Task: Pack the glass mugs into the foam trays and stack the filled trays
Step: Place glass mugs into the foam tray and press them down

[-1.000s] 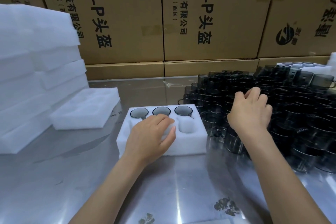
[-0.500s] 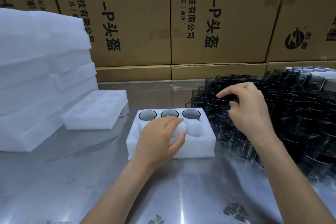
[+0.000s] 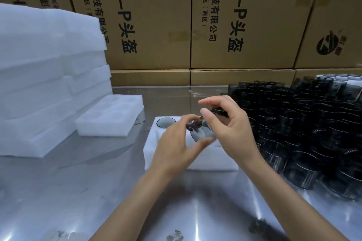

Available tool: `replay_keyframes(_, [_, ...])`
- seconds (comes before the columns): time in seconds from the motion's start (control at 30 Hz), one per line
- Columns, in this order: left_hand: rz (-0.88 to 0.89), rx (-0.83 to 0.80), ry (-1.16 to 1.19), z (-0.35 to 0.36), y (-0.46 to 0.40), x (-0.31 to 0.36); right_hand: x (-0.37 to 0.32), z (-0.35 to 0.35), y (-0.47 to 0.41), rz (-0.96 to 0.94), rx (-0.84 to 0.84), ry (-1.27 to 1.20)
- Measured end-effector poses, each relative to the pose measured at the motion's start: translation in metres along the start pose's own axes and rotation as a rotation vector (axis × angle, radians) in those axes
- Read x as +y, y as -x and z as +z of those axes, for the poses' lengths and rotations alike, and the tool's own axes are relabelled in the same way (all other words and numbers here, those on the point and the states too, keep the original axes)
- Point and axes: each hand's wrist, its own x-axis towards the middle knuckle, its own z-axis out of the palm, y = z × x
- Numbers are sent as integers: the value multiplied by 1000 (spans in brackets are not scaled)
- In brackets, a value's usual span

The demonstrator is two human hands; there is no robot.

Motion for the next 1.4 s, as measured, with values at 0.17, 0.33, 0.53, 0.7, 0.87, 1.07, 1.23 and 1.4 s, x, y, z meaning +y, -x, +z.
replay_keyframes(0.17, [-158, -106, 394, -23, -8, -16, 5, 2, 1, 200, -324, -53])
replay_keyframes(0.33, [-200, -38, 296, -34, -6, -27, 12, 21, -1, 218, -233, -109])
replay_keyframes(0.53, [-472, 412, 508, -42, -7, -44, 19, 75, 1, 190, -93, 129])
replay_keyframes(0.7, [-474, 383, 642, -38, -6, -44, 24, 84, 7, 164, -190, 325])
replay_keyframes(0.87, [-423, 274, 564, -28, -1, -45, 23, 81, 9, 134, -277, 389])
replay_keyframes(1.07, [-406, 189, 551, -30, 4, -52, 27, 82, 12, 124, -263, 467])
replay_keyframes(1.23, [-276, 113, 382, -48, 22, -52, 27, 74, 12, 42, -345, 571])
replay_keyframes(1.4, [48, -12, -252, -68, 48, -57, 26, 59, 19, -90, -509, 716])
